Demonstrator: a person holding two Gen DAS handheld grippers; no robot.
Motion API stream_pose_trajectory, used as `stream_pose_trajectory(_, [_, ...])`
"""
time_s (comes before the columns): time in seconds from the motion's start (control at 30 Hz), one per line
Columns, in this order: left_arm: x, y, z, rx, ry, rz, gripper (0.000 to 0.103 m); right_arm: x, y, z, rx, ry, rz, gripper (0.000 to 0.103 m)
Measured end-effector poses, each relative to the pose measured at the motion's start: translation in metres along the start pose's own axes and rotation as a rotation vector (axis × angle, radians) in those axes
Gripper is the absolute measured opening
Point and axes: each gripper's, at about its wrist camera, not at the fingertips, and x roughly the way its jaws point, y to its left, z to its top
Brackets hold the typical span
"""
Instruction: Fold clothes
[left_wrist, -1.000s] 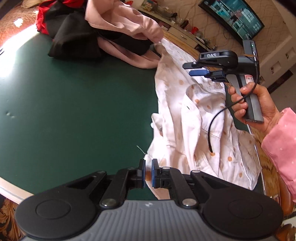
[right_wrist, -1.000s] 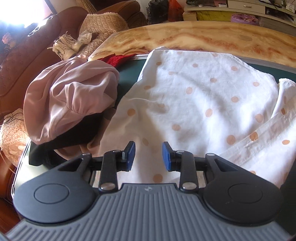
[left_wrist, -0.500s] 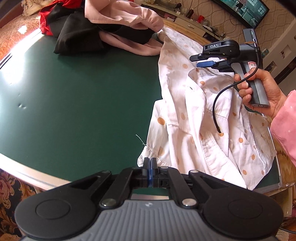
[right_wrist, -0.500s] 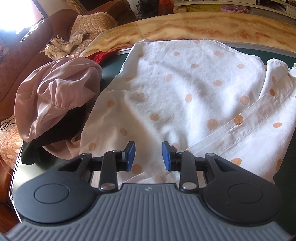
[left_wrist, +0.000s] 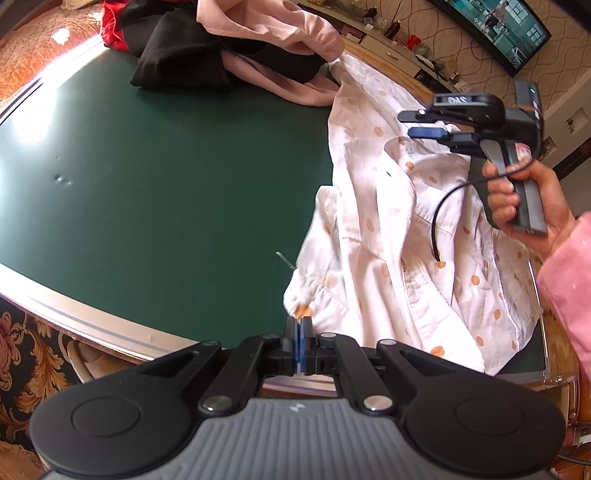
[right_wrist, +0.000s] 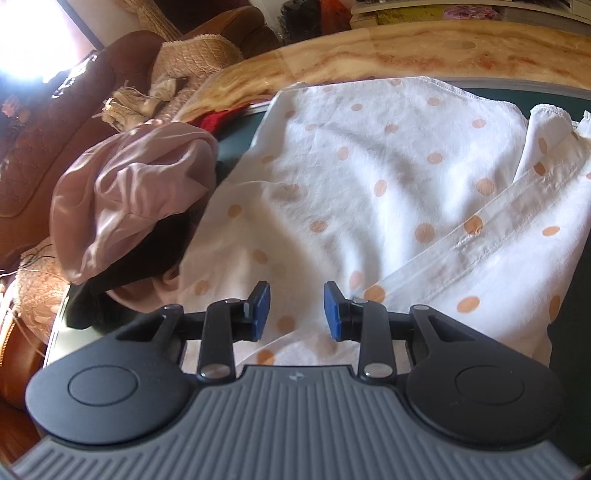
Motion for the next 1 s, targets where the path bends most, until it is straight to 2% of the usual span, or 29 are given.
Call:
stream_pose_trajectory(0.13, [-0.010,-0.009,0.016,0.046,-0.069,-0.073,0.001,-0.026,0.015,-0.042,-0.069,0.040,0.095,0.038])
stream_pose_trajectory(0.17, [-0.010,-0.012,0.020,0.064,-0.076,-0.088,0.002,-0.033,0.019,-0.053,-0.086,0.050,0.118,0.044])
stream_pose_trajectory(0.23, [-0.004,-0.020,0.024,0.107,-0.062,-0.108,0.003,-0.046,0.026,-0.074,-0.120,0.070,0.166,0.049])
stream_pose_trajectory(0.3, [0.008,-0.026,0.026,0.135,-0.033,-0.098,0.004,-0.059,0.034,-0.095,-0.154,0.090,0.213,0.050])
stream_pose_trajectory(0.43, [0.027,-0.022,0.018,0.119,0.030,-0.061,0.004,-0.062,0.040,-0.116,-0.124,0.115,0.198,0.050])
stream_pose_trajectory(0.7, [0.030,-0.012,0.012,0.080,0.029,-0.078,0.004,-0.065,0.051,-0.154,-0.044,0.163,0.146,0.050])
stream_pose_trajectory(0.73, [0.030,-0.011,0.012,0.077,0.029,-0.081,0.004,-0.065,0.052,-0.159,-0.034,0.168,0.139,0.049])
stream_pose_trajectory(0.77, [0.030,-0.010,0.012,0.073,0.029,-0.084,0.004,-0.063,0.054,-0.161,-0.030,0.164,0.130,0.039])
stream_pose_trajectory(0.8, [0.029,-0.008,0.012,0.068,0.029,-0.088,0.004,-0.061,0.056,-0.163,-0.031,0.154,0.120,0.036])
stream_pose_trajectory(0.87, [0.029,-0.005,0.012,0.054,0.028,-0.098,0.004,-0.064,0.062,-0.166,-0.043,0.117,0.103,0.021])
stream_pose_trajectory(0.93, [0.028,-0.002,0.012,0.035,0.030,-0.108,0.004,-0.070,0.070,-0.168,-0.064,0.080,0.106,0.015])
stream_pose_trajectory(1.0, [0.026,0.001,0.013,0.024,0.023,-0.101,0.004,-0.082,0.084,-0.171,-0.122,0.059,0.160,0.013])
